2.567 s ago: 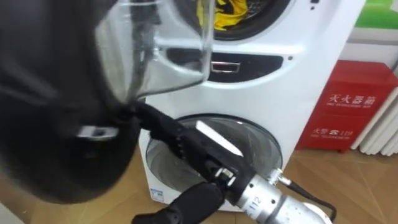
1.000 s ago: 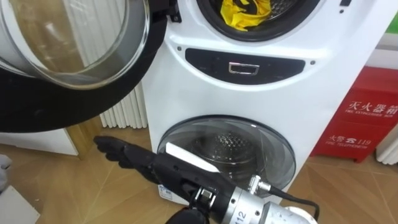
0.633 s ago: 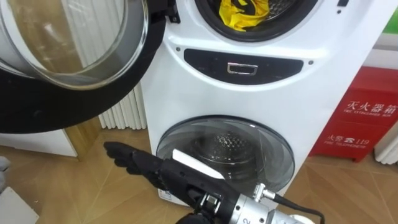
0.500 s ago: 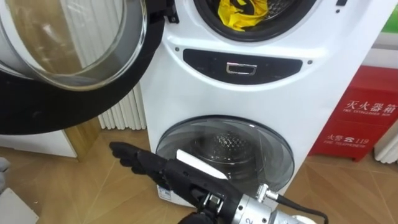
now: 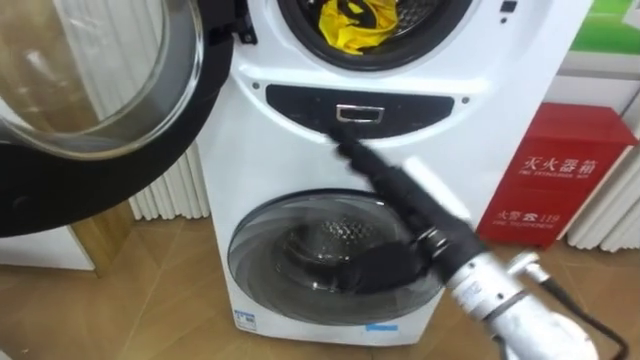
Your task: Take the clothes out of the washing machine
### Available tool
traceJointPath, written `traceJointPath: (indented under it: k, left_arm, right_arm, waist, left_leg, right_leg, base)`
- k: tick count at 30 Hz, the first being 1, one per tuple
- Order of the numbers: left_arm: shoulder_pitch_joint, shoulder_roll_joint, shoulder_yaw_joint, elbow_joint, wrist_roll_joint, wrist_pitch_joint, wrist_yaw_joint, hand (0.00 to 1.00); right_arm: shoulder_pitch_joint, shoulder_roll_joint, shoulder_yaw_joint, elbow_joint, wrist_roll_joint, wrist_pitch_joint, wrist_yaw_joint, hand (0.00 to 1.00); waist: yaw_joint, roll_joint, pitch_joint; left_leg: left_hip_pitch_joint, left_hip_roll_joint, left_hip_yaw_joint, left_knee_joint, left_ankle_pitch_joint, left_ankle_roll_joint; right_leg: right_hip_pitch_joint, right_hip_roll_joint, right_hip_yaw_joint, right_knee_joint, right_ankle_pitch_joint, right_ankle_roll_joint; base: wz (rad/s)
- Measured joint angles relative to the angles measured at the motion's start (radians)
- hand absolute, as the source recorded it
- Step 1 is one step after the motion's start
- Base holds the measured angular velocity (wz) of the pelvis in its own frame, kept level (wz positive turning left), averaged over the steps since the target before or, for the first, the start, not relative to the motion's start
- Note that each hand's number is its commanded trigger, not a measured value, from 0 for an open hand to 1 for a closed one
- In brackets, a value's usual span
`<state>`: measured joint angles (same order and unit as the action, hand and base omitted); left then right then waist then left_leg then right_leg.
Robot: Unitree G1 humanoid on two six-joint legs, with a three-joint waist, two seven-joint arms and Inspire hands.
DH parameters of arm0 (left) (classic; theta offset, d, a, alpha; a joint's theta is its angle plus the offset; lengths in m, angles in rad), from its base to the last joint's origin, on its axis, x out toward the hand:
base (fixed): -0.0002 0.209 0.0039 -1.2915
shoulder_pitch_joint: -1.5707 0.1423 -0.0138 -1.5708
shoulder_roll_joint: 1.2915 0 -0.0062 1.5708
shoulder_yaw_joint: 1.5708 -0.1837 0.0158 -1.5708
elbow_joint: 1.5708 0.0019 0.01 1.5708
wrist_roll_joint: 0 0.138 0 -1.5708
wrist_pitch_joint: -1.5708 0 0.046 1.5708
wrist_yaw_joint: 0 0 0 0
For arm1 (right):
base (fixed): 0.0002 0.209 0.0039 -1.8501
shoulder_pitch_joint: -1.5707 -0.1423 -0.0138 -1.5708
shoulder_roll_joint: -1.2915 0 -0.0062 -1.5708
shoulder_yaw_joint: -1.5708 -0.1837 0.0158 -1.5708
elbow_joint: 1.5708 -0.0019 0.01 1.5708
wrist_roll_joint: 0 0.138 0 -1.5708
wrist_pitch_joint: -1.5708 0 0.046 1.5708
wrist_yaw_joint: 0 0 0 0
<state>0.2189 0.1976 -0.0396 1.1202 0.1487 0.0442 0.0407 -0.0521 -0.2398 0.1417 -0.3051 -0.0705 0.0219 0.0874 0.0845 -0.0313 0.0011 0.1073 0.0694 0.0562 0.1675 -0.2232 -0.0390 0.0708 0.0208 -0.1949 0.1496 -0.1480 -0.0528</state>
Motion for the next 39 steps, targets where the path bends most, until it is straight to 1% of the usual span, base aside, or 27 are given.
traceJointPath:
  k: [2,3,5,7,8,10,12,15,16,18,20,22,24,27,28,29,30,31,32,34,36,39]
  left_arm:
    - [0.006,-0.004,0.02,-0.001,0.0,0.0,0.001,0.0]
    - [0.006,-0.007,0.037,-0.002,-0.001,0.001,0.003,0.0]
    - [0.005,-0.007,0.048,-0.008,0.0,0.006,0.004,0.0]
    - [0.008,-0.006,0.057,-0.022,0.0,0.021,0.005,0.0]
    - [0.008,-0.006,0.058,-0.022,0.0,0.021,0.006,0.0]
    - [0.009,-0.005,0.078,-0.023,0.001,0.024,0.01,0.0]
    - [0.007,-0.005,0.084,-0.022,0.001,0.031,0.012,0.0]
    - [0.006,-0.005,0.086,-0.021,0.0,0.045,0.016,0.0]
    - [0.005,-0.005,0.086,-0.021,0.0,0.049,0.017,0.0]
    - [-0.002,-0.006,0.086,-0.021,0.002,0.06,0.019,0.0]
    - [-0.008,-0.006,0.086,-0.021,0.01,0.067,0.021,0.0]
    - [-0.014,-0.006,0.086,-0.022,0.012,0.077,0.021,0.0]
    - [-0.015,-0.007,0.086,-0.024,0.012,0.086,0.02,0.0]
    - [-0.023,-0.017,0.097,-0.043,0.021,0.108,0.013,0.0]
    - [-0.026,-0.022,0.098,-0.051,0.021,0.116,0.012,0.0]
    - [-0.026,-0.024,0.097,-0.06,0.021,0.122,0.011,0.0]
    - [-0.027,-0.025,0.096,-0.075,0.022,0.132,0.007,0.0]
    - [-0.027,-0.024,0.097,-0.093,0.023,0.142,0.006,0.0]
    - [-0.027,-0.024,0.097,-0.099,0.023,0.148,0.006,0.0]
    - [-0.029,-0.02,0.096,-0.122,0.023,0.176,0.006,0.0]
    - [-0.036,-0.018,0.096,-0.132,0.021,0.19,0.005,0.0]
    - [-0.059,-0.016,0.094,-0.136,0.018,0.193,0.005,0.0]
  right_arm:
    - [-0.004,-0.001,-0.033,0.0,0.0,0.0,-0.038,0.0]
    - [-0.013,-0.001,-0.055,0.0,0.0,0.0,-0.058,0.0]
    - [-0.034,-0.002,-0.079,0.001,0.0,0.001,-0.09,0.0]
    - [-0.088,-0.004,-0.092,0.022,0.0,0.001,-0.133,0.0]
    - [-0.101,-0.007,-0.094,0.025,0.0,0.001,-0.143,0.0]
    - [-0.173,-0.034,-0.094,0.071,0.006,0.001,-0.165,0.0]
    - [-0.226,-0.046,-0.095,0.108,0.018,0.005,-0.182,0.0]
    - [-0.29,-0.047,-0.092,0.15,0.037,0.013,-0.203,0.0]
    - [-0.311,-0.047,-0.09,0.17,0.045,0.016,-0.212,0.0]
    - [-0.324,-0.047,-0.087,0.185,0.043,0.024,-0.226,0.0]
    - [-0.324,-0.047,-0.087,0.197,0.042,0.024,-0.232,0.0]
    - [-0.328,-0.047,-0.085,0.219,0.042,0.026,-0.238,0.0]
    - [-0.333,-0.047,-0.085,0.223,0.042,0.042,-0.238,0.0]
    - [-0.347,-0.048,-0.086,0.265,0.005,0.051,-0.238,0.0]
    - [-0.354,-0.047,-0.086,0.272,0.003,0.069,-0.237,0.0]
    - [-0.359,-0.047,-0.086,0.277,0.003,0.075,-0.237,0.0]
    - [-0.373,-0.048,-0.086,0.291,0.003,0.086,-0.237,0.0]
    - [-0.389,-0.047,-0.085,0.301,0.003,0.103,-0.237,0.0]
    - [-0.398,-0.047,-0.084,0.307,0.003,0.111,-0.237,0.0]
    - [-0.414,-0.047,-0.083,0.325,0.003,0.133,-0.237,0.0]
    - [-0.431,-0.046,-0.083,0.345,0.002,0.147,-0.237,0.0]
    - [-0.44,-0.046,-0.083,0.383,0.006,0.158,-0.24,0.0]
  waist:
    - [0.0,-0.003,0.0026]
    - [0.0,-0.006,0.0052]
    - [-0.001,-0.014,0.0075]
    - [-0.001,-0.023,0.0047]
    - [0.0,-0.025,0.0038]
    - [0.003,-0.032,0.0027]
    - [0.005,-0.037,0.0013]
    - [0.009,-0.04,0.0007]
    - [0.015,-0.041,0.0013]
    - [0.027,-0.043,0.0018]
    - [0.033,-0.045,0.0032]
    - [0.042,-0.049,0.0075]
    - [0.049,-0.051,0.0092]
    - [0.052,-0.051,0.0094]
    - [0.052,-0.05,0.0101]
    - [0.052,-0.05,0.01]
    - [0.053,-0.052,0.0083]
    - [0.056,-0.054,0.0076]
    - [0.057,-0.055,0.0073]
    - [0.058,-0.063,0.0012]
    - [0.058,-0.065,0.0001]
    - [0.058,-0.064,0.0008]
  left_leg:
    - [0.003,0.0,0.004,-0.001,0.0,0.0]
    - [0.004,0.0,0.008,-0.001,0.0,0.0]
    - [0.002,0.0,0.011,-0.001,0.0,0.0]
    - [0.002,0.0,0.012,-0.001,0.0,0.0]
    - [0.003,0.0,0.012,-0.001,0.0,0.0]
    - [0.006,0.0,0.012,-0.001,0.0,0.0]
    - [0.006,0.0,0.014,-0.001,0.0,0.0]
    - [0.008,0.0,0.014,-0.002,0.0,0.0]
    - [0.007,0.001,0.011,-0.002,0.0,0.0]
    - [0.007,0.002,0.008,-0.002,0.0,0.0]
    - [0.006,0.002,0.0,-0.002,0.0,0.0]
    - [-0.004,0.002,-0.006,0.001,0.0,0.0]
    - [-0.013,0.001,-0.01,0.007,0.0,0.0]
    - [-0.029,-0.004,-0.019,0.022,0.0,0.0]
    - [-0.032,-0.007,-0.019,0.022,0.002,0.003]
    - [-0.034,-0.009,-0.019,0.022,0.002,0.004]
    - [-0.043,-0.012,-0.02,0.024,0.004,0.007]
    - [-0.047,-0.013,-0.02,0.023,0.005,0.008]
    - [-0.047,-0.014,-0.02,0.023,0.005,0.008]
    - [-0.048,-0.016,-0.02,0.026,0.005,0.009]
    - [-0.047,-0.016,-0.02,0.028,0.005,0.009]
    - [-0.042,-0.014,-0.02,0.029,0.005,0.009]
  right_leg:
    - [0.001,0.0,0.0,0.0,0.0,0.0]
    - [0.001,-0.001,0.0,0.0,0.0,0.0]
    - [-0.002,-0.001,0.0,0.001,-0.001,0.001]
    - [-0.003,-0.001,0.0,0.001,-0.001,0.001]
    - [-0.003,-0.001,0.001,0.001,-0.001,0.001]
    - [-0.004,-0.001,0.001,0.001,-0.001,0.001]
    - [-0.004,-0.002,0.0,0.001,-0.001,0.001]
    - [-0.002,-0.001,-0.003,0.002,-0.001,0.001]
    - [-0.001,-0.001,-0.006,0.002,-0.001,0.001]
    - [0.0,-0.002,-0.013,0.002,-0.001,0.001]
    - [0.001,-0.002,-0.021,0.003,-0.001,0.001]
    - [0.0,-0.003,-0.03,0.004,-0.001,0.001]
    - [-0.002,-0.005,-0.035,0.003,-0.001,0.001]
    - [-0.003,-0.01,-0.039,0.002,-0.003,0.002]
    - [-0.006,-0.012,-0.04,0.003,-0.005,0.004]
    - [-0.007,-0.014,-0.041,0.004,-0.006,0.005]
    - [-0.014,-0.018,-0.045,0.006,-0.006,0.006]
    - [-0.021,-0.019,-0.045,0.007,-0.006,0.007]
    - [-0.022,-0.02,-0.046,0.007,-0.006,0.007]
    - [-0.022,-0.019,-0.055,0.007,-0.006,0.008]
    - [-0.021,-0.019,-0.057,0.01,-0.006,0.009]
    - [-0.02,-0.02,-0.055,0.021,-0.006,0.009]
  base:
    - [-0.05]
    - [-0.04]
    - [-0.02]
    - [0.0]
    - [0.0]
    - [0.0]
    - [0.0]
    - [0.0]
    - [0.03]
    - [0.05]
    - [0.12]
    - [0.11]
    - [0.1]
    - [0.14]
    - [0.15]
    - [0.12]
    - [0.07]
    - [0.06]
    - [0.03]
    - [0.07]
    - [0.03]
    - [0.0]
